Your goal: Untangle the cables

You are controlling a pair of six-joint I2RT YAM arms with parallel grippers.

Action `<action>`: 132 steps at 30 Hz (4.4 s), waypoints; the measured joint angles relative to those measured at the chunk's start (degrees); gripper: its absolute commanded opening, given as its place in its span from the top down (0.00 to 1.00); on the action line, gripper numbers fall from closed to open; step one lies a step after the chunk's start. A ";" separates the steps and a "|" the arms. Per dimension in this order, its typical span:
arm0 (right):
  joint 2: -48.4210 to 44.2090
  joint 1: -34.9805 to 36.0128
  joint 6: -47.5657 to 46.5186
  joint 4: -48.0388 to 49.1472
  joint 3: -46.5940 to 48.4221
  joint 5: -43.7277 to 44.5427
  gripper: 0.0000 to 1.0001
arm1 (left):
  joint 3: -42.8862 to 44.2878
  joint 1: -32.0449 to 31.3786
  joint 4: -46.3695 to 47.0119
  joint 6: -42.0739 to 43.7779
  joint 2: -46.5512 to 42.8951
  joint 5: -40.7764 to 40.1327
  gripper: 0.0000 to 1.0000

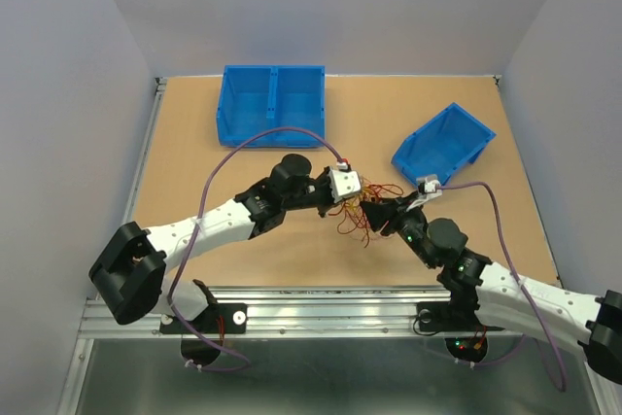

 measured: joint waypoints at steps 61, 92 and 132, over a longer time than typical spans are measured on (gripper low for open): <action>4.09 0.11 -1.64 -11.19 1.60 30.42 0.92 | 39.65 1.92 -13.44 0.13 -27.89 -49.75 1.00; -7.65 0.11 -1.18 -16.61 1.55 25.62 0.82 | 38.88 27.74 -1.70 1.07 4.24 -41.35 1.00; 2.86 0.09 -2.08 -18.75 2.95 11.72 0.27 | 40.65 32.09 -21.27 -9.40 23.34 -25.94 0.05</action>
